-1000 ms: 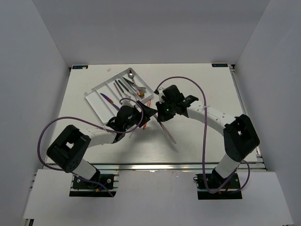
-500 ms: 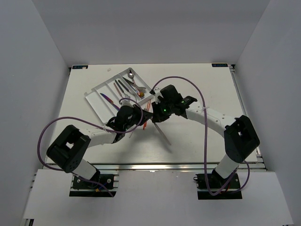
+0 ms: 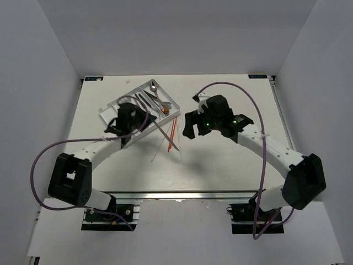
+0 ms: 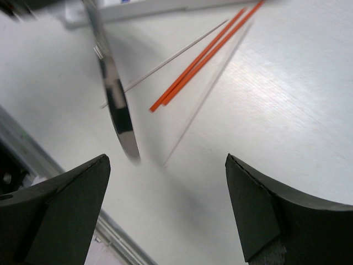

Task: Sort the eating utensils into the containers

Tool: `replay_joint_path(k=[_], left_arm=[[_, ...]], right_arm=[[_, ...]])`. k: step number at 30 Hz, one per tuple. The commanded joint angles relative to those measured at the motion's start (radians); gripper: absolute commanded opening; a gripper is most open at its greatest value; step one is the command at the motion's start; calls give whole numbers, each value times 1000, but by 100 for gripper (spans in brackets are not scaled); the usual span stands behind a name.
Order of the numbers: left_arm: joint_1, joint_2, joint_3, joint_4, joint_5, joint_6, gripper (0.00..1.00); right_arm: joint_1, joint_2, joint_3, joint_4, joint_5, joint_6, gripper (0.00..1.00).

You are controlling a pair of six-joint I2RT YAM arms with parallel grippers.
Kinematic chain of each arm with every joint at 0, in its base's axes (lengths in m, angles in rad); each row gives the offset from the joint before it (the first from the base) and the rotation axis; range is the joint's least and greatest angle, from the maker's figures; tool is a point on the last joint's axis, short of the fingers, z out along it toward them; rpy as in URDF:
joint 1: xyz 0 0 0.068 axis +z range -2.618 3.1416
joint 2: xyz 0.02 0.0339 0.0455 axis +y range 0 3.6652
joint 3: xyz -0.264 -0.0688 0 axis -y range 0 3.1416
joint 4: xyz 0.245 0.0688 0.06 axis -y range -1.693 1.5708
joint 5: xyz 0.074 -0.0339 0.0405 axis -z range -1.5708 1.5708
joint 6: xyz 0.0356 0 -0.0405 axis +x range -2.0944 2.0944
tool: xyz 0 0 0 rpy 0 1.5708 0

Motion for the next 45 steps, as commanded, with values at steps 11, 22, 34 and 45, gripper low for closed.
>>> replay_joint_path(k=[11,22,34,45], left_arm=[[379,379,792,-667,-9,422,0],[438,583,1020,-767,-96,437,0],[447,626,921,-663,-66,401,44],[445,461,819,-588,52,365,98]], right_arm=[[-120,-77,-130,48,-11,-59,89],[-120,-51,-139,64,-28,-83,89],[-120,-49,-141,74,-26,-67,89],[39,182,4,59,343,131,89]])
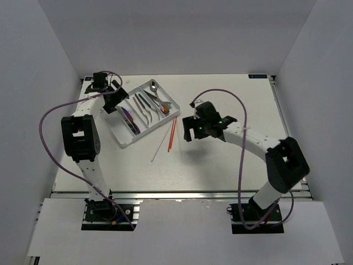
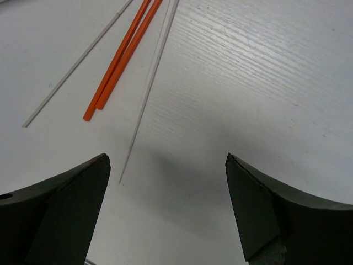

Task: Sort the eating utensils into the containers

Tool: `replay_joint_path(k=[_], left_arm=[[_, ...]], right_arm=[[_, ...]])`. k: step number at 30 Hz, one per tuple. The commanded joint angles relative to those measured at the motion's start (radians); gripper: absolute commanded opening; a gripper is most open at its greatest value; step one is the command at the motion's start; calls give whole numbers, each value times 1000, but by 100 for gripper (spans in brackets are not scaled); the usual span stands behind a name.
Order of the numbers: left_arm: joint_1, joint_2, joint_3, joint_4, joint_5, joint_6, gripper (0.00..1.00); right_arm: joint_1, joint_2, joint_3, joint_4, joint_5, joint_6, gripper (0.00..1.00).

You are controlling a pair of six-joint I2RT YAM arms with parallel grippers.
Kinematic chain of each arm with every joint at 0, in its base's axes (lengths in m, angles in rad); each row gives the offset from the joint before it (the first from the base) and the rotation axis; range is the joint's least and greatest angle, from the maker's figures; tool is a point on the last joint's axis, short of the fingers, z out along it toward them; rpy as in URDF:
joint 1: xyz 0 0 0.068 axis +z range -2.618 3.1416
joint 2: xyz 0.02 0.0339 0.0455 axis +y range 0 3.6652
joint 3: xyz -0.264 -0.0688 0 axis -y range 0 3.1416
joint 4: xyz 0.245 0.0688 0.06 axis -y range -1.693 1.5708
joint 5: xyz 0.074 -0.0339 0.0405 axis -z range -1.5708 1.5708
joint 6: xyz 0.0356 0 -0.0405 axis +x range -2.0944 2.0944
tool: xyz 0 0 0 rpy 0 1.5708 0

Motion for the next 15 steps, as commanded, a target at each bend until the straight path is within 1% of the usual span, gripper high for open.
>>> replay_joint_path(k=[1,2,3,4,5,6,7,8,9,10,11,12,13,15], left_arm=[[-3,-184,-54,24,60,-11,98],[-1,-218,-78,22,63,-11,98],[-3,-305,-110,30,68,-11,98],[-3,-352,-146,42,72,-7,98],[-3,-403,-219,45,71,-1,98],[-3,-501,-256,47,71,18,98],[-1,-549,-293,45,71,32,98],[-4,-593,-374,35,60,45,98],[-4,-638,-414,33,60,72,98],[-4,-719,-456,33,66,91,98],[-4,-758,-498,38,68,106,98],[-3,-794,-578,44,72,138,98],[-3,-860,-614,50,72,157,98],[-4,-911,-705,58,53,186,98]], right_arm=[[88,89,130,-38,237,97,89],[114,118,161,-62,319,123,89],[127,178,192,-88,354,134,89],[137,206,218,-107,384,140,89],[154,251,256,-128,420,152,89],[159,269,270,-130,421,155,88],[165,284,281,-127,422,158,87],[170,316,302,-122,418,163,77],[170,332,316,-122,417,163,69],[170,351,333,-130,417,163,59],[170,390,377,-144,429,166,53],[171,405,396,-165,429,166,50],[171,421,411,-171,428,165,49],[173,451,443,-179,417,166,48]])
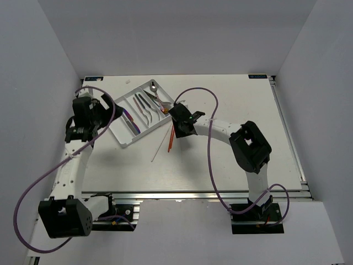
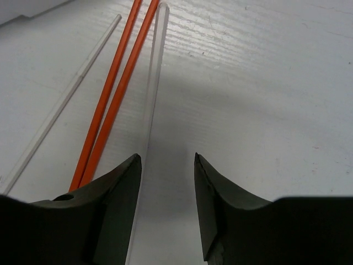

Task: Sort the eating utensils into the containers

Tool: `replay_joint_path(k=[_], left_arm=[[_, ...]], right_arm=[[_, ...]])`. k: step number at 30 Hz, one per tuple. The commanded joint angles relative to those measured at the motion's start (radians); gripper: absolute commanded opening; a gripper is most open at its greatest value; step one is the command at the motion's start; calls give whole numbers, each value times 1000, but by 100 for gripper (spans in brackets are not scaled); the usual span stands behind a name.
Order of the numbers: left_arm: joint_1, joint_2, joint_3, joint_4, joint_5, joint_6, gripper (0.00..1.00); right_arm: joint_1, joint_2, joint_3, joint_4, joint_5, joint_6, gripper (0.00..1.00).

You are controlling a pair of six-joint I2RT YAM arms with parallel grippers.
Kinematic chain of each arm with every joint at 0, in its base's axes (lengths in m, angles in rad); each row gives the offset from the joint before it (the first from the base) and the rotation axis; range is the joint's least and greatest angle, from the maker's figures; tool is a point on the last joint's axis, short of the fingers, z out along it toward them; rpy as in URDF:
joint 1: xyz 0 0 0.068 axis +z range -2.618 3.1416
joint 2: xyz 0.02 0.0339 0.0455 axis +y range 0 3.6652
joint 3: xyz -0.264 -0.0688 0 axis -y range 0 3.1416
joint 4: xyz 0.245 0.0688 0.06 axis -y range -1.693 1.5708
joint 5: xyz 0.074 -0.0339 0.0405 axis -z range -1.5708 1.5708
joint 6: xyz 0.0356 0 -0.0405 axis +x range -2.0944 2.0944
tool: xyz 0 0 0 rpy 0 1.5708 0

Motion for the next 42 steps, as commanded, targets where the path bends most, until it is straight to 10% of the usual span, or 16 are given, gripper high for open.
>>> replay_joint_path(k=[1,12,18,19,30,36,42], left_arm=[[-4,-53,-148,2,-25,82,98],[-2,-73,-208,19,13,88,98],[-4,-83,-225,33,30,83,98],[-4,-82,-228,39,54,80,98],[-187,-80,-310,250,156,-94,98],[-396,-44,-407,675,251,-309,98],[-470,18,-355,689,237,-302,96]], right_arm=[[3,25,75,-40,37,20,49],[4,128,154,-56,20,25,44],[-18,165,125,-70,1,37,17],[-35,139,96,-55,-36,43,5],[-111,-152,-176,8,-49,40,0],[-108,-424,-381,369,-568,42,0],[-108,-524,-514,746,-913,231,0]])
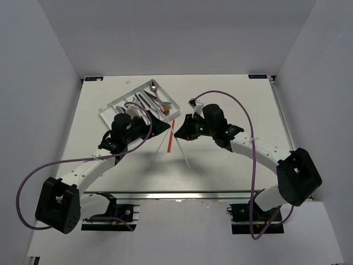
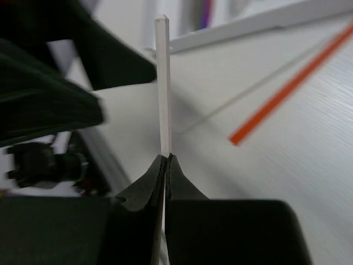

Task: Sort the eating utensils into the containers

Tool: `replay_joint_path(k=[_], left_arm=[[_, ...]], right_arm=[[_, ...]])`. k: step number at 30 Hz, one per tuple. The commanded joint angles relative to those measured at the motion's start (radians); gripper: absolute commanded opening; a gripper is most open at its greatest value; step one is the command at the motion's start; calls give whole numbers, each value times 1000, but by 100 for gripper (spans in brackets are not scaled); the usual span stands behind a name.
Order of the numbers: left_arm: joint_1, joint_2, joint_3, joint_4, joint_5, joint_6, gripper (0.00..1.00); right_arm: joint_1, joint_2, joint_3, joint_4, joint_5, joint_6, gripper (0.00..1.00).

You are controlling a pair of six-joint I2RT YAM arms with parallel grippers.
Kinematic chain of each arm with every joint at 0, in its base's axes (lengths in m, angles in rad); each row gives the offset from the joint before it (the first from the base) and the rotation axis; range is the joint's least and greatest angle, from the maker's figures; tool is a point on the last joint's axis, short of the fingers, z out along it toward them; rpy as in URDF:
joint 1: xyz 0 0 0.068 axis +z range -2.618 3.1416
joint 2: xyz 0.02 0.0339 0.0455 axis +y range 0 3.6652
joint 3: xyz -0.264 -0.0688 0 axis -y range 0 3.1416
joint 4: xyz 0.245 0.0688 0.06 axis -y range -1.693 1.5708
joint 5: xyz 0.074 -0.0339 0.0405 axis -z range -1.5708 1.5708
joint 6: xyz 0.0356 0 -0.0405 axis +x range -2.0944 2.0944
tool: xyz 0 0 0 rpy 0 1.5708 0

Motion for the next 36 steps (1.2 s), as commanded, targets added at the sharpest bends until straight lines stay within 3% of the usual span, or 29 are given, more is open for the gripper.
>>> replay_joint_path(k=[1,5,8,9,10,11,13,14,15,17,19,22,24,29,32,36], left_arm=[[-19,6,41,85,-7,-31,96],[-19,3,64,25,-48,-6,88],[-19,2,64,19,-50,-6,72],[-21,3,58,40,-44,-12,63],[-19,6,55,51,-29,-23,42],[-21,11,52,62,-22,-29,31],[-21,16,53,80,-12,-35,18],[-21,17,56,83,-9,-38,3],[-21,17,62,77,-15,-38,0],[-19,17,78,7,-42,-15,0],[-18,19,127,-83,-162,9,0],[18,60,252,-362,-405,86,0],[102,130,324,-525,-510,124,0],[374,334,611,-747,-478,256,0],[487,502,821,-876,-467,304,0],[585,638,965,-904,-368,298,0]], right_arm=[[2,8,-29,296,-301,136,0],[5,11,-24,359,-322,178,0],[9,27,-6,360,-331,185,0],[14,30,11,355,-331,185,0],[15,42,17,355,-329,189,0],[17,48,26,353,-328,187,0],[18,71,51,343,-317,189,0],[18,79,55,343,-314,193,0],[18,91,62,344,-309,196,0],[18,97,63,358,-308,202,1],[9,96,56,358,-288,201,19],[-47,58,14,309,-225,189,45],[-109,3,-18,255,-144,170,59],[-175,-71,-63,134,-78,63,67],[-199,-94,-87,99,-79,17,68],[-215,-108,-110,71,-95,-25,68]])
